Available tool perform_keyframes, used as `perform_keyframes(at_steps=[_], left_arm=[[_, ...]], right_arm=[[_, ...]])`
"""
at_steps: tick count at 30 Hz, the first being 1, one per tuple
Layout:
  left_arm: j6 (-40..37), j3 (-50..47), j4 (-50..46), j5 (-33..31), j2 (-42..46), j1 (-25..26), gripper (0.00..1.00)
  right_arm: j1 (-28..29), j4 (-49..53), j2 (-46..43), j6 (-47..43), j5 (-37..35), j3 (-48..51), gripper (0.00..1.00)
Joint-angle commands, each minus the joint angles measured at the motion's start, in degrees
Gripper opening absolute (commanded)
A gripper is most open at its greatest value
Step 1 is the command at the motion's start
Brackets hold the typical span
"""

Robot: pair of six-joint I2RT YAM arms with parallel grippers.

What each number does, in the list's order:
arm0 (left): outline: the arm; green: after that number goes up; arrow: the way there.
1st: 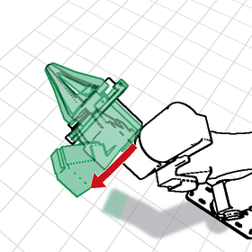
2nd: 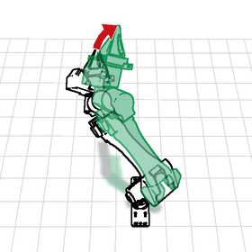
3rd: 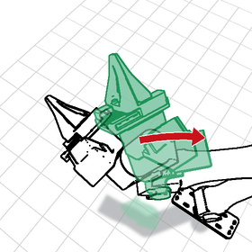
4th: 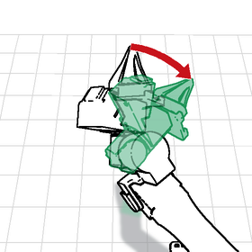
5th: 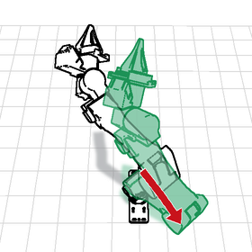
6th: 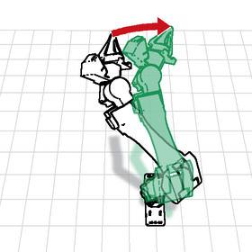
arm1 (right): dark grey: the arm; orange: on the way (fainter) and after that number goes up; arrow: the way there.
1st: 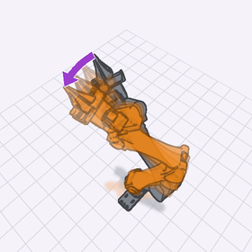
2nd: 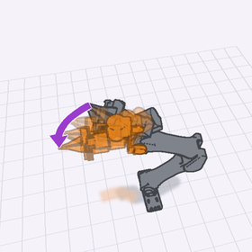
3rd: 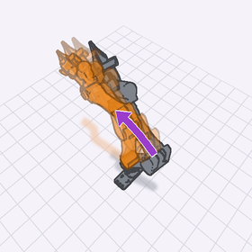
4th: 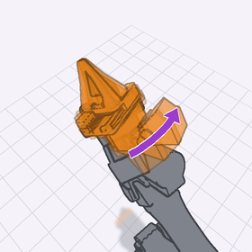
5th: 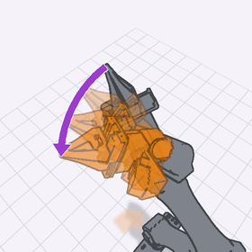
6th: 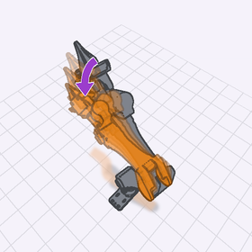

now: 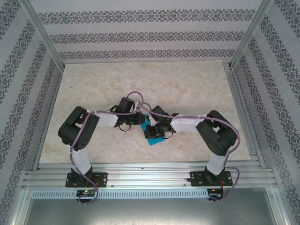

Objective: Fold a paper plane with a square sheet of paper (fold left side to right side)
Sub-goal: Fold the square sheet of paper in half at the center of the table.

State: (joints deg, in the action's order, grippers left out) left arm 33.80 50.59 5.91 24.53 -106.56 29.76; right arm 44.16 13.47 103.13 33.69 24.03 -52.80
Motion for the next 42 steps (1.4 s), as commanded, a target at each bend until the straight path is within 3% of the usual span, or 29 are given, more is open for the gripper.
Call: perform_keyframes(at_steps=[1, 42], left_arm=[[-2.8, -0.5, -4.8, -5.9, -4.3, 0.4, 0.15], [-3.9, 0.7, -6.0, -6.9, -5.3, 0.4, 0.14]], right_arm=[[0.9, 4.3, 1.7, -1.8, -0.8, 0.2, 0.05], [3.6, 3.6, -6.2, 3.0, 4.5, 14.4, 0.05]])
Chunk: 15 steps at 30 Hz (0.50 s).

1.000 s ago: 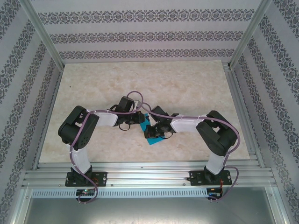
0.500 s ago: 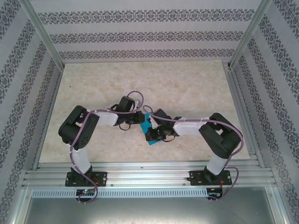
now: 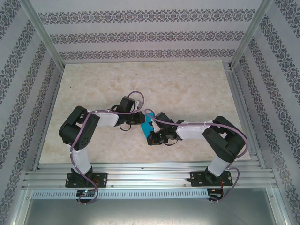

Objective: Fold a paper plane with a square sheet of paper (fold left side to right side)
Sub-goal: Fold the square sheet of paper in half at the center of the table.

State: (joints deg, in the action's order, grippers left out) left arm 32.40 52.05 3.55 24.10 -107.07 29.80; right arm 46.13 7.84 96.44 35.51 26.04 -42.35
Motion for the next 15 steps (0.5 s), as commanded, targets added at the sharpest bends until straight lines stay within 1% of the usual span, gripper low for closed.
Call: perform_keyframes(at_steps=[1, 8, 15], left_arm=[[-2.5, -0.8, -3.6, -6.4, -4.8, 0.4, 0.14], [-2.7, -0.9, -3.9, -6.6, -4.6, 0.4, 0.14], [-2.9, -0.9, -4.0, -6.6, -4.3, 0.4, 0.14]], right_arm=[[1.7, 9.1, 0.3, 1.3, 2.7, 4.4, 0.05], [1.8, 10.2, -1.3, 1.3, 2.7, 6.0, 0.05], [1.5, 12.3, -4.7, 0.8, 2.5, 5.0, 0.05]])
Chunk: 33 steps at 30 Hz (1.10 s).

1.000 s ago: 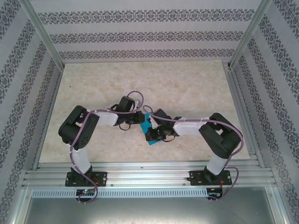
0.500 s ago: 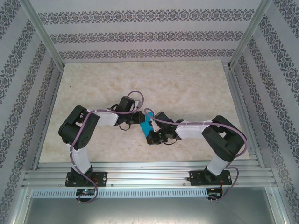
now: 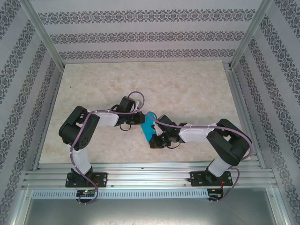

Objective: Fold a paper plane with a square sheet of paper (fold left side to right side)
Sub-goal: Fold the square sheet of paper in half at the center of the table, then hold the square sheet of paper at the center of the table.

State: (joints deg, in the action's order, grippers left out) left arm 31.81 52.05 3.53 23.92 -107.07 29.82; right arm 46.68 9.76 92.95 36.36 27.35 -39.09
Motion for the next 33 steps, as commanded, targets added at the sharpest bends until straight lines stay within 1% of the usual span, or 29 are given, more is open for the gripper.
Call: perform_keyframes(at_steps=[1, 6, 9, 14, 17, 21, 24, 27, 29, 31, 33], left_arm=[[-2.3, -1.0, -3.9, -6.3, -4.2, 0.4, 0.14], [-2.4, -1.1, -3.8, -6.0, -3.8, 0.4, 0.15], [-2.4, -1.2, -3.9, -5.9, -3.5, 0.4, 0.14], [-2.1, -1.0, -3.8, -5.6, -3.0, 0.3, 0.15], [-2.1, -1.1, -3.9, -5.2, -2.4, 0.3, 0.15], [-2.0, -0.9, -4.3, -4.8, -1.4, 0.4, 0.16], [-2.0, -0.7, -4.7, -4.3, 0.0, 0.4, 0.21], [-2.0, -0.6, -5.3, -3.8, 3.1, 0.4, 0.33], [-2.2, -1.0, -5.8, -3.7, 6.0, 0.3, 0.38], [-2.1, -1.6, -5.9, -3.7, 9.4, 0.3, 0.40], [-1.7, -2.7, -6.2, -3.0, 12.5, 0.3, 0.40]], right_arm=[[0.8, 10.5, -2.3, -0.1, 1.4, 1.3, 0.05], [-2.5, 10.5, -8.6, -0.7, 3.1, -1.8, 0.08], [-4.9, 8.9, -9.9, -0.8, 4.0, -3.4, 0.11], [-7.0, 6.0, -5.8, -0.4, 0.3, -5.0, 0.12], [-6.9, 5.7, -2.2, -0.5, -1.8, -5.8, 0.12], [-6.9, 6.1, 0.4, -0.3, -3.5, -5.4, 0.12], [-6.9, 7.2, 1.9, -0.4, -5.1, -4.4, 0.13], [-6.8, 6.1, 2.6, 0.2, -4.9, -3.0, 0.13], [-6.8, 5.7, 2.6, 0.3, -5.0, -2.4, 0.13], [-6.7, 5.9, 2.7, 0.3, -5.2, -2.2, 0.13], [-6.7, 6.0, 3.0, 0.3, -5.2, -2.2, 0.13]])
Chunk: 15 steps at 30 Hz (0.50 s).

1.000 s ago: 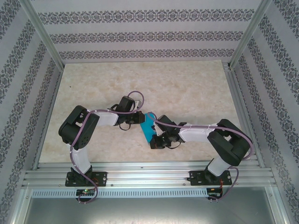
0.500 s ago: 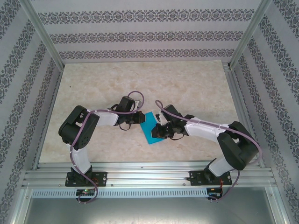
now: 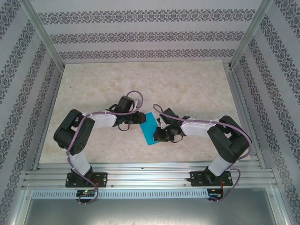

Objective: Fold a paper plane with a square sheet of paper (fold left side to right side)
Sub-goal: Hold the square sheet of paper at the center of the table, then first fold the square sheet of paper in half at the center of the table.

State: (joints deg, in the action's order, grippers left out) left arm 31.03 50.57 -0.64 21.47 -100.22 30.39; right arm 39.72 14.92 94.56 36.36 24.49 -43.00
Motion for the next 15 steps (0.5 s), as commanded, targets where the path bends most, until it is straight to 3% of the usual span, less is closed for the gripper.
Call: perform_keyframes(at_steps=[1, 8, 15], left_arm=[[-0.4, -2.0, -1.6, 0.2, 6.8, -0.2, 0.38], [9.6, -11.5, 11.0, 8.4, 9.4, 2.8, 0.23], [15.1, -12.2, 14.6, 4.7, 8.1, 9.1, 0.21]], right_arm=[[0.2, 0.8, 1.6, 0.3, -2.3, 1.6, 0.13], [0.9, 2.3, 2.1, -0.1, -3.2, 0.8, 0.13], [1.2, 4.0, 2.4, -0.3, -4.3, 0.6, 0.13]])
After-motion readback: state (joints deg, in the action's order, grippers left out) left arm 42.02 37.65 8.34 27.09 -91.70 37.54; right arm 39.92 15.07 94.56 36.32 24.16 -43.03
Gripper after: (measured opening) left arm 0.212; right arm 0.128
